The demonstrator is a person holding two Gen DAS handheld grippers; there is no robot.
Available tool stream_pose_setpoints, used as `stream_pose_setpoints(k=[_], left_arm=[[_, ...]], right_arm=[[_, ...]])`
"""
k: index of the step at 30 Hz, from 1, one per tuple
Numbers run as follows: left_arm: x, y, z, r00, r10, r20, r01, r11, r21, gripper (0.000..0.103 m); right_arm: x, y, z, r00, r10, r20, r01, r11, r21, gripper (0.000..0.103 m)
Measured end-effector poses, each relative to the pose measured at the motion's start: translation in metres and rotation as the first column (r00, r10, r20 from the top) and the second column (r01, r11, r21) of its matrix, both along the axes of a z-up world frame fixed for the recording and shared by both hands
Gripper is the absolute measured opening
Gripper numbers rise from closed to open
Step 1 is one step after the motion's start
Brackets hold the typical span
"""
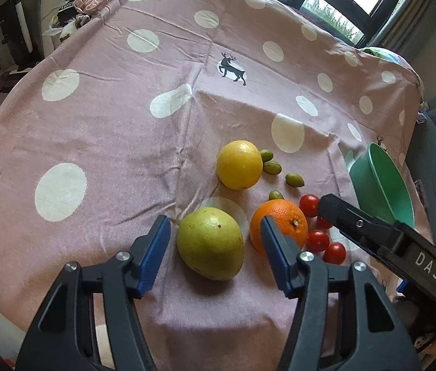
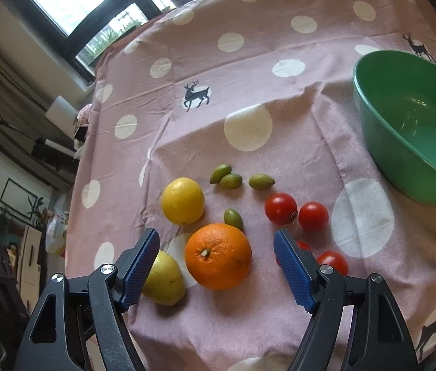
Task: Organize fruits
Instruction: 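Move the right tool toward the orange, fingers open around it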
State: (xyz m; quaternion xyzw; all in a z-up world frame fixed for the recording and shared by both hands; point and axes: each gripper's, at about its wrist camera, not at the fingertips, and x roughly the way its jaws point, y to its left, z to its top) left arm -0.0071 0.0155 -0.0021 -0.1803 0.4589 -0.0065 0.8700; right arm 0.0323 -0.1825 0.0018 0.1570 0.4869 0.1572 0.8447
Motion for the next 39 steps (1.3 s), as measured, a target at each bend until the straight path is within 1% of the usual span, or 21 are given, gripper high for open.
stream_pose_setpoints(k=[1, 3, 5, 7, 10, 11, 12, 16, 23, 26, 34, 37, 39], left_arm=[[0.000, -0.002, -0.001, 1.000, -0.012, -0.001, 0.012, 1.000, -0.007, 0.055], [0.001, -0.007, -0.001, 0.999, -0.032, 0.007, 0.032, 0.999, -0.022, 0.050], [0.000, -0.012, 0.002, 0.998, -0.048, 0.028, 0.049, 0.998, -0.029, 0.047], [0.000, -0.022, 0.005, 0.995, -0.083, 0.054, 0.085, 0.996, -0.035, 0.044], [0.003, -0.039, 0.003, 0.988, -0.141, 0.057, 0.144, 0.989, -0.044, 0.041], [0.004, -0.044, 0.002, 0.987, -0.154, 0.053, 0.156, 0.987, -0.043, 0.041], [0.005, -0.049, 0.000, 0.985, -0.167, 0.048, 0.169, 0.985, -0.040, 0.041], [0.011, -0.061, -0.006, 0.980, -0.197, 0.032, 0.198, 0.980, -0.035, 0.041], [0.018, -0.062, -0.015, 0.981, -0.194, -0.003, 0.194, 0.980, -0.046, 0.041], [0.021, -0.062, -0.019, 0.982, -0.189, -0.019, 0.188, 0.981, -0.048, 0.041], [0.023, -0.060, -0.020, 0.983, -0.182, -0.009, 0.182, 0.983, -0.033, 0.044], [0.025, -0.058, -0.021, 0.984, -0.177, -0.012, 0.177, 0.983, -0.043, 0.047], [0.028, -0.058, -0.024, 0.985, -0.172, -0.029, 0.171, 0.984, -0.044, 0.051]], right_arm=[[0.001, 0.001, -0.002, 1.000, 0.004, -0.008, -0.004, 1.000, 0.004, 0.078], [0.003, 0.002, -0.007, 1.000, 0.006, -0.031, -0.005, 1.000, 0.013, 0.078], [0.005, -0.001, -0.011, 0.999, -0.008, -0.048, 0.009, 1.000, 0.019, 0.078], [0.005, -0.005, -0.011, 0.998, -0.028, -0.048, 0.030, 0.999, 0.033, 0.078], [0.006, -0.016, -0.010, 0.998, -0.050, -0.047, 0.053, 0.996, 0.071, 0.068], [0.007, -0.018, -0.011, 0.997, -0.055, -0.055, 0.059, 0.995, 0.084, 0.064], [0.008, -0.021, -0.013, 0.996, -0.058, -0.066, 0.064, 0.993, 0.097, 0.063], [0.014, -0.027, -0.023, 0.992, -0.041, -0.123, 0.061, 0.985, 0.163, 0.063], [0.020, -0.023, -0.031, 0.987, 0.000, -0.161, 0.030, 0.983, 0.183, 0.063], [0.024, -0.019, -0.036, 0.984, 0.006, -0.179, 0.025, 0.985, 0.171, 0.063], [0.031, -0.009, -0.040, 0.981, 0.029, -0.193, -0.005, 0.992, 0.123, 0.063], [0.033, -0.004, -0.041, 0.979, 0.043, -0.197, -0.022, 0.994, 0.108, 0.063], [0.034, -0.001, -0.043, 0.977, 0.050, -0.209, -0.032, 0.995, 0.090, 0.063]])
